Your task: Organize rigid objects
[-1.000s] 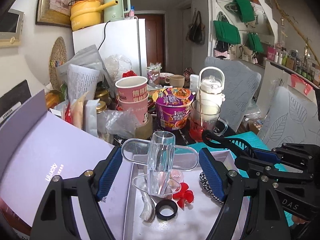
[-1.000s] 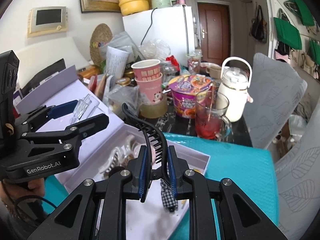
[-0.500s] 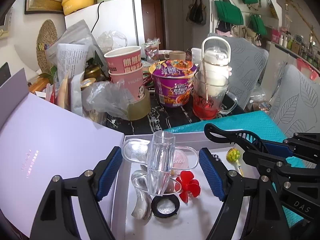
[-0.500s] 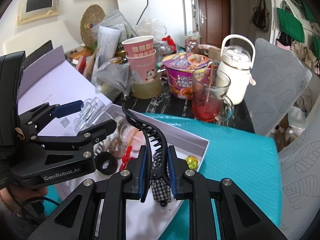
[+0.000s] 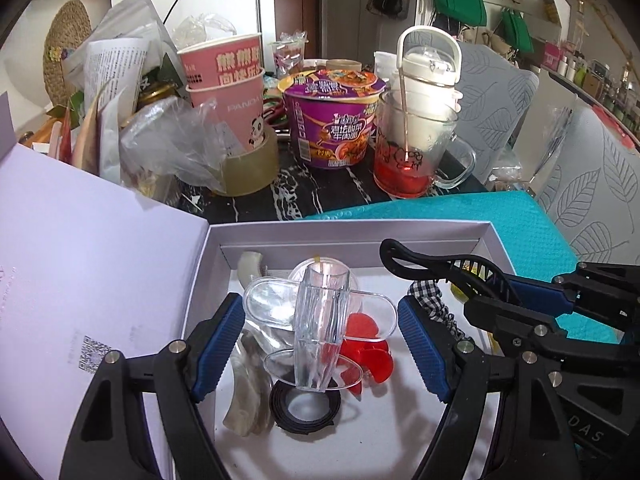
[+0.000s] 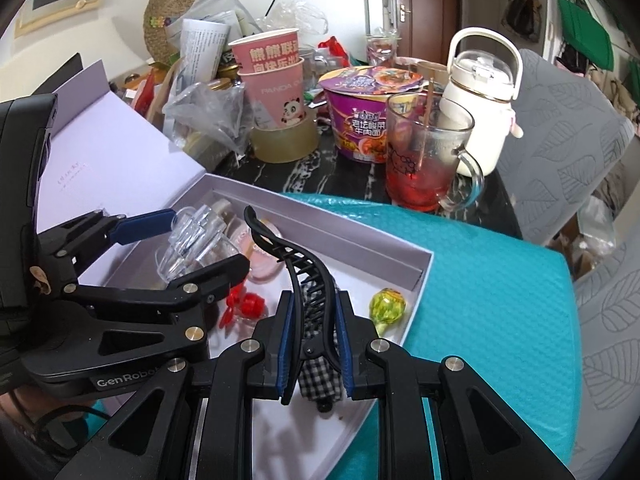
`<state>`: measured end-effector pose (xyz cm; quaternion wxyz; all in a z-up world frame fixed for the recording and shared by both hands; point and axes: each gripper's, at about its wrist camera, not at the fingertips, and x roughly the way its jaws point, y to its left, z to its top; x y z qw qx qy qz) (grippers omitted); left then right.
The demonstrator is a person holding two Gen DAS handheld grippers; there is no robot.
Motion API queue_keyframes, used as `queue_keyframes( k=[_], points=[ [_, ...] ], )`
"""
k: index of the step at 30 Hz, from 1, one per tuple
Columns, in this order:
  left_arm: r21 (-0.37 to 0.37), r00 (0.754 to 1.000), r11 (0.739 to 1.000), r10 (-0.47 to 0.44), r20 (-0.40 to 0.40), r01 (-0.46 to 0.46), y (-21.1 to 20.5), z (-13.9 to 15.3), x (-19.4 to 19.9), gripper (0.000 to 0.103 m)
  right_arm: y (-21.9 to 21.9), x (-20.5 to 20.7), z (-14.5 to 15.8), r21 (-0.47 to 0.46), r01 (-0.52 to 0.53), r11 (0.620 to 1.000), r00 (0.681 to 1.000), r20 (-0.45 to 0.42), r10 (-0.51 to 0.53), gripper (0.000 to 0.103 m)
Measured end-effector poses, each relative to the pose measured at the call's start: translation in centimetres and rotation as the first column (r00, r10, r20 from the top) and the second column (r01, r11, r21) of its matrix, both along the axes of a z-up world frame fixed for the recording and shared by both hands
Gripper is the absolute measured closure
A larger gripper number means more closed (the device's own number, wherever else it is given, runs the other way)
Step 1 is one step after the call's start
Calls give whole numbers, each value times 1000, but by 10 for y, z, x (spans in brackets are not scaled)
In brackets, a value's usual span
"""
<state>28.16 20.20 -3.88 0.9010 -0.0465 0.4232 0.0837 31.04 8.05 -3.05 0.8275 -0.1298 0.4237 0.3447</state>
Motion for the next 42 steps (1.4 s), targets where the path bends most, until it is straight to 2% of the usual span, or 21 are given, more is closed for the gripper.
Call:
queue_keyframes(
  k=[9, 11, 14, 15, 21, 28, 36, 42],
  points=[
    [23, 1000, 1000, 5, -14, -5, -2, -2, 3, 24, -3, 6, -4, -7, 23, 1000, 999, -34, -23, 83],
    [26, 999, 1000, 11, -38, -10, -1, -4, 6, 24, -2, 5, -5, -18, 20, 1000, 999, -36, -21, 81],
    [6, 997, 1000, 18, -69, -17, 2, -8, 8, 24, -4, 6, -3, -24, 40, 999, 999, -26, -40, 67],
    [6, 997, 1000, 21, -70, -21, 2, -7, 8, 24, -4, 5, -3, -28, 43, 999, 999, -21, -44, 66],
    [16, 997, 999, 30, -66, -29, 3, -6, 6, 24, -5, 2, 2, -35, 50, 998, 999, 6, -50, 66],
    [15, 996, 999, 44, -72, -43, 6, -7, 6, 24, -5, 2, 0, -36, 49, 998, 999, -2, -49, 66],
    [6, 997, 998, 64, -37, -64, 5, 13, -5, 24, -8, -11, 8, -29, 51, 998, 999, 11, -51, 66],
    [17, 997, 997, 70, 10, -70, 0, 41, -28, 24, -17, -32, 31, -17, 55, 998, 997, 53, -54, 66]
  ],
)
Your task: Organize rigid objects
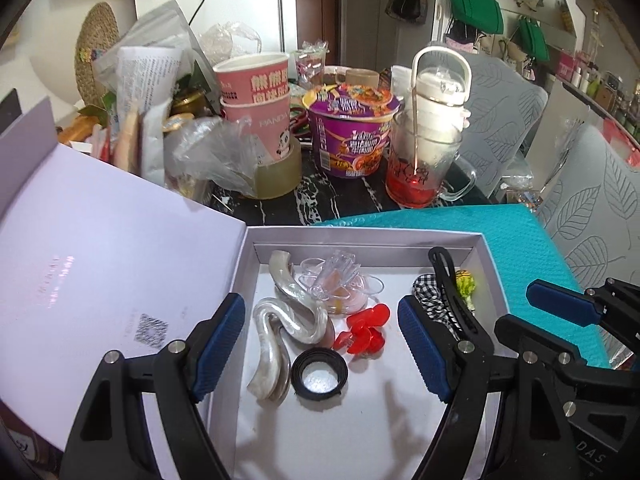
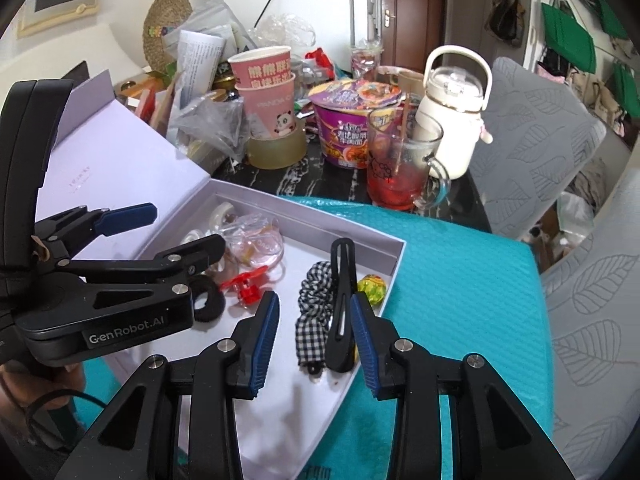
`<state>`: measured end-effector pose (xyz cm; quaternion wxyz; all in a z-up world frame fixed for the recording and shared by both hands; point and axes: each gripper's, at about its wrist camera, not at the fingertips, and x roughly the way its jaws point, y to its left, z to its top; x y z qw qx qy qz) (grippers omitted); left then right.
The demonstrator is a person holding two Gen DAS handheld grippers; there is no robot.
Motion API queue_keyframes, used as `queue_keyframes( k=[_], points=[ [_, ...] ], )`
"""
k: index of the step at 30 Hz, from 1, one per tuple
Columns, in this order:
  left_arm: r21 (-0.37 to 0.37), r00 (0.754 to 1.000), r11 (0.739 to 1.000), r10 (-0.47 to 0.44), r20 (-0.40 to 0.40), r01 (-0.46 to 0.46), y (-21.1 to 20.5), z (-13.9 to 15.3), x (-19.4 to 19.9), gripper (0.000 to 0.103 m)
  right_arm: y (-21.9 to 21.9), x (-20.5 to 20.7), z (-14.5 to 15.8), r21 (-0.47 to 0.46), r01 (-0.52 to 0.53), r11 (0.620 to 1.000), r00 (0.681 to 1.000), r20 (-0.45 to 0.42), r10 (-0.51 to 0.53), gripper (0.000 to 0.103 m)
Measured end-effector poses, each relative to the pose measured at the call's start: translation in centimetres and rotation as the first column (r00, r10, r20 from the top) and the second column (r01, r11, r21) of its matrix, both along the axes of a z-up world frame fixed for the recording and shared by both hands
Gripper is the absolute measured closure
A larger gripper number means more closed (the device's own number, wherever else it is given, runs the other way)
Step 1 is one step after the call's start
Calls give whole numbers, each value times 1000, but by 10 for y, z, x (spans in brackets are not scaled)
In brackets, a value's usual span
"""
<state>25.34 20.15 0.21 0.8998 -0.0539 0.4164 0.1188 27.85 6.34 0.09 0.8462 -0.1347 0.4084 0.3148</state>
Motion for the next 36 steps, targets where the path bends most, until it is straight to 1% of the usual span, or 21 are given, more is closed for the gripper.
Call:
queue_keyframes(
  k=[5, 13, 17, 19, 22, 23, 24, 25, 27, 28, 31, 33, 36],
  points=[
    [19, 999, 1000, 7, 49, -7, -6, 28, -26, 24, -7, -21, 24, 19, 2, 1000, 999, 43, -3, 66],
    [43, 993, 999, 26, 118, -32, -11, 66, -67, 24, -19, -65, 63, 41, -15, 999, 992, 128, 10, 65],
    [60, 989, 998, 21, 148, -30, -19, 85, -90, 24, -27, -86, 77, 46, -15, 999, 985, 175, 7, 59],
    [66, 986, 997, 20, 166, -31, -24, 93, -103, 24, -32, -98, 84, 55, -17, 998, 981, 195, 6, 58],
    [87, 983, 995, 26, 182, -43, -29, 102, -121, 24, -41, -113, 92, 70, -20, 997, 976, 218, 5, 49],
    [90, 982, 995, 31, 189, -48, -31, 105, -127, 24, -44, -118, 94, 74, -21, 997, 974, 228, 3, 43],
    [89, 980, 995, 34, 197, -53, -32, 107, -133, 22, -46, -122, 96, 77, -20, 997, 972, 236, 2, 40],
    [87, 978, 995, 36, 204, -55, -33, 109, -137, 19, -49, -127, 98, 81, -19, 997, 970, 245, -2, 38],
    [78, 974, 996, 34, 223, -52, -36, 112, -149, 4, -55, -135, 101, 90, -13, 996, 967, 255, -10, 27],
    [78, 973, 996, 34, 230, -53, -38, 113, -153, 3, -57, -138, 102, 93, -10, 996, 966, 258, -14, 26],
    [102, 969, 993, 39, 245, -66, -43, 115, -168, 3, -66, -150, 104, 108, -3, 994, 962, 272, -27, 22],
    [110, 968, 992, 41, 247, -69, -48, 115, -178, 3, -72, -157, 104, 115, 6, 993, 962, 272, -38, 17],
    [113, 968, 991, 38, 250, -68, -53, 113, -192, 3, -79, -168, 104, 122, 11, 992, 959, 280, -45, 17]
  ],
)
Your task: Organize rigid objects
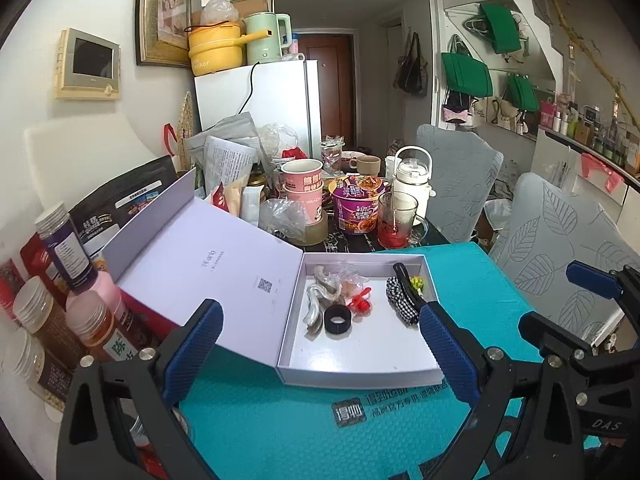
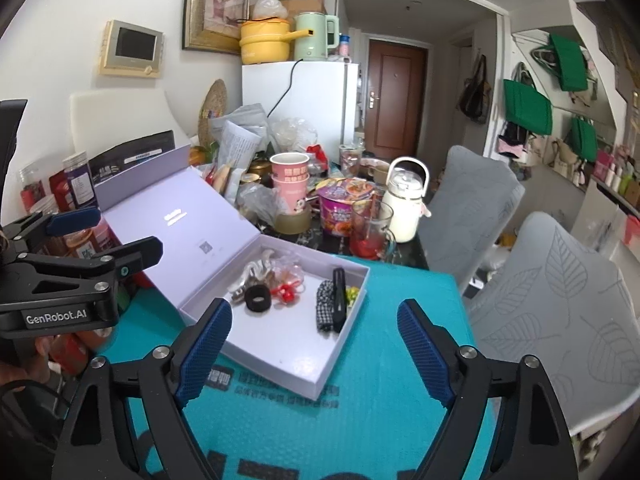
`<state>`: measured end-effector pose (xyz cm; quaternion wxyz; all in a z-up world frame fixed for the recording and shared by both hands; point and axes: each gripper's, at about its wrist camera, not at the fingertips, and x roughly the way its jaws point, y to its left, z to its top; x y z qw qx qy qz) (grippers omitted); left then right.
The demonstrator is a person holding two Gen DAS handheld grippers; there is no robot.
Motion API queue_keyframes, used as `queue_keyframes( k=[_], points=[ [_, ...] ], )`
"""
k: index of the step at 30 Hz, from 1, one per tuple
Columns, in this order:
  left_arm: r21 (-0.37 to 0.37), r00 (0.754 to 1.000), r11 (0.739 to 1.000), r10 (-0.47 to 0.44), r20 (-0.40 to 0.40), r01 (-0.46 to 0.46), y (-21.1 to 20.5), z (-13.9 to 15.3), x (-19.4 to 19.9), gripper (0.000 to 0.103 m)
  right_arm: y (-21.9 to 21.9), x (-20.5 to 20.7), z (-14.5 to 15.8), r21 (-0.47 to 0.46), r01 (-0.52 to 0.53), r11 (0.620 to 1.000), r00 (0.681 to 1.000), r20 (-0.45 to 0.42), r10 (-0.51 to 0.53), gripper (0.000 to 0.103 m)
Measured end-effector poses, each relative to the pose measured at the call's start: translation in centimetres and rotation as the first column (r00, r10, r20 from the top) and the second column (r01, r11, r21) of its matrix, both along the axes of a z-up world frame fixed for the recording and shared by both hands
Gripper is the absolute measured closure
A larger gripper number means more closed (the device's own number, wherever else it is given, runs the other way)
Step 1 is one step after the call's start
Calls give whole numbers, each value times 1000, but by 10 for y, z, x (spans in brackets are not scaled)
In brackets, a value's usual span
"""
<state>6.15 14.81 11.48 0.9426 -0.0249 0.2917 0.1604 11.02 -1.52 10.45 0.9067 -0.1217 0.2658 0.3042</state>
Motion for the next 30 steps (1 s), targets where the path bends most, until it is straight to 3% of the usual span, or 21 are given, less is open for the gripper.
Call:
queue_keyframes(
  k=[9, 17, 30],
  points=[
    [14, 1000, 1000, -8, -9, 8, -17, -15, -37, 3, -15, -37, -9, 3, 15, 1000, 1000, 19, -15, 14],
    [19, 999, 1000, -19, -32, 20, -29, -38, -62, 3, -23, -65, -35, -22, 63, 998, 998, -5, -63, 14],
    [-37, 999, 999, -34, -28, 32, -35, -57, -87, 3, -33, -83, -55, -11, 58, 998, 998, -26, -58, 14]
  ],
)
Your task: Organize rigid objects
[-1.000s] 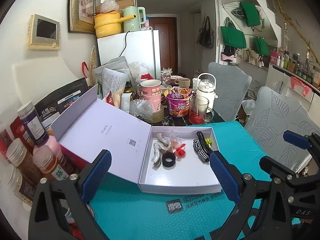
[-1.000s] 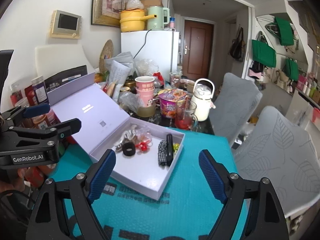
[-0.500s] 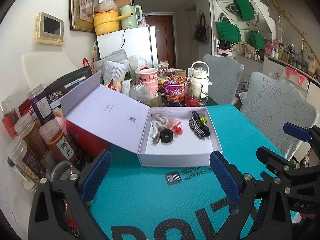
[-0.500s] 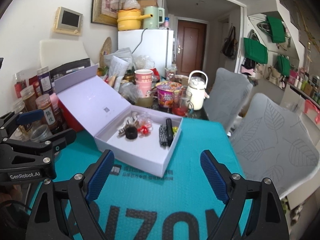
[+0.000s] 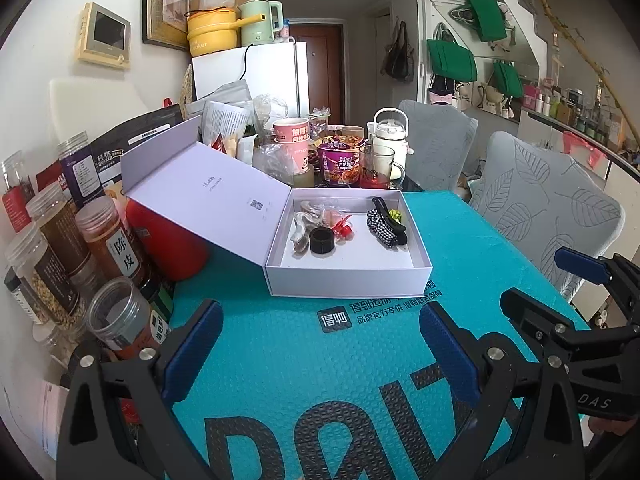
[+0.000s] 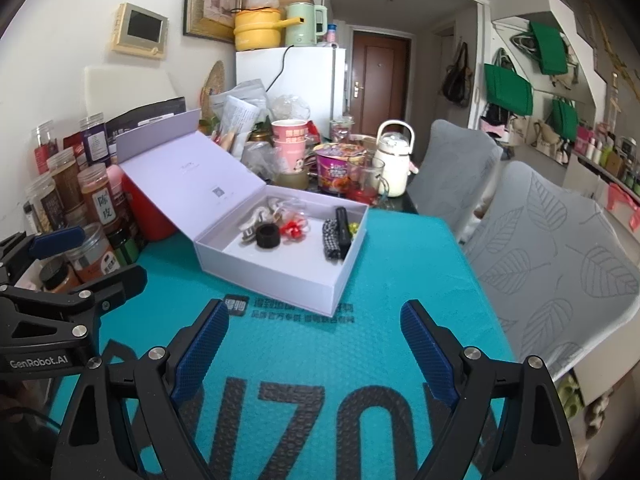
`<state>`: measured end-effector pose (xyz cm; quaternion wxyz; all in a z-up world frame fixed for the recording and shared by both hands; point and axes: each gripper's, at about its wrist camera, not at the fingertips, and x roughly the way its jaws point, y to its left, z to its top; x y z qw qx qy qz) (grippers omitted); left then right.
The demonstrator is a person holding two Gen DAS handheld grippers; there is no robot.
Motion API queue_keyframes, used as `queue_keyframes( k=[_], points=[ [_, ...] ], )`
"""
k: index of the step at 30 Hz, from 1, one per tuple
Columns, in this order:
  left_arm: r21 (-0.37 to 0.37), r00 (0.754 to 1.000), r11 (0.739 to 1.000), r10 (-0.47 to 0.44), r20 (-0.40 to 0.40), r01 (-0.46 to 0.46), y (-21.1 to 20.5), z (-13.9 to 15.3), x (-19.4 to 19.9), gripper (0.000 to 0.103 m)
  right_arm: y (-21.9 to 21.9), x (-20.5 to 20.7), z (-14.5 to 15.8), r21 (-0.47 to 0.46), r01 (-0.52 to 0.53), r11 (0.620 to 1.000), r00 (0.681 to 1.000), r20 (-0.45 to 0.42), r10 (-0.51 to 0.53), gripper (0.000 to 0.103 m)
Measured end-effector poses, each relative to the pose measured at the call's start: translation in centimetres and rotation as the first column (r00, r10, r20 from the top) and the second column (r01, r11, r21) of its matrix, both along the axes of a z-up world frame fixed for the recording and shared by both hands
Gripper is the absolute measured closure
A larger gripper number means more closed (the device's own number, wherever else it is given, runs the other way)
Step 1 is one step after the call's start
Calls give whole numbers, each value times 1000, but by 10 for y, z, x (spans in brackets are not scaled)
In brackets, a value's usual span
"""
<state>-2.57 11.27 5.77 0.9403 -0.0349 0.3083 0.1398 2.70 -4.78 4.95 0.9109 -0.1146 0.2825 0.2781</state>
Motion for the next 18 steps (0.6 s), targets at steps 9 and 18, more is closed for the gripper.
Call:
queue_keyframes(
  k=[9, 18],
  points=[
    [-30, 1000, 999, 10, -7, -10, 5, -7, -1, 3, 0, -2, -4, 5, 2, 1000, 1000, -7, -2, 14],
    [-29, 1000, 1000, 3, -15, -3, 7, -9, 1, 3, 2, -4, -4, -11, 8, 1000, 1000, -2, -8, 14]
  ],
)
